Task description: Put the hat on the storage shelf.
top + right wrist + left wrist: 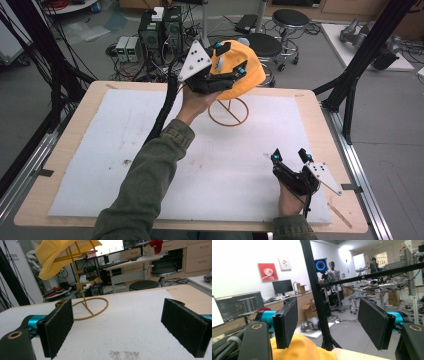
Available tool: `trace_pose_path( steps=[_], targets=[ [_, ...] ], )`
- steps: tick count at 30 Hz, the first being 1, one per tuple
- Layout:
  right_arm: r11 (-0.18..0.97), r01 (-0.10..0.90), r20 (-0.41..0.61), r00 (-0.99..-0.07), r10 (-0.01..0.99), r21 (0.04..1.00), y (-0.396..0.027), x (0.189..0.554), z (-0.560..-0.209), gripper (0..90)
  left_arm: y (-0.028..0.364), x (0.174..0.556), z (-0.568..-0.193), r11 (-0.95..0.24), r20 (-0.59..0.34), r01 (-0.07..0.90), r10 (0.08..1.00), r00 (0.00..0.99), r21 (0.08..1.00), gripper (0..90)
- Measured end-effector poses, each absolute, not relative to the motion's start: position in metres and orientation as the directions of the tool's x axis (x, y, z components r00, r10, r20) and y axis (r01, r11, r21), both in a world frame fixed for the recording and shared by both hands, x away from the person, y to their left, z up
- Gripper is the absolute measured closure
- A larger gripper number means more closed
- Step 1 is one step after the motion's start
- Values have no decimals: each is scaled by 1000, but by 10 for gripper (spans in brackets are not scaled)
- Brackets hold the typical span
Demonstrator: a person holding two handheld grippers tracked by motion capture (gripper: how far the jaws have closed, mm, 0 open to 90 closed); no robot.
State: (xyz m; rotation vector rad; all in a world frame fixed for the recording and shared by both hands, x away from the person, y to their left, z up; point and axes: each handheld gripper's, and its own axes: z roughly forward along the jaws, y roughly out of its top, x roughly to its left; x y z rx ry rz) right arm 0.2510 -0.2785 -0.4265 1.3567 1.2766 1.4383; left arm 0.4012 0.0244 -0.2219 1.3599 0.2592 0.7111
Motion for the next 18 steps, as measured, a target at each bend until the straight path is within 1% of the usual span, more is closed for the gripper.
trace_pose_path(
  steps=[5,8,18],
  targets=[
    [-186,89,197,-131,972,978,-279,252,-427,99,44,393,-220,35,232,-323,624,747,946,322],
    [-182,90,193,-134,972,979,-278,252,-427,99,57,388,-219,80,199,-319,634,747,944,318],
    [-192,101,205,-132,970,976,-276,253,-427,98,100,368,-213,116,182,-346,674,716,931,315]
  ],
)
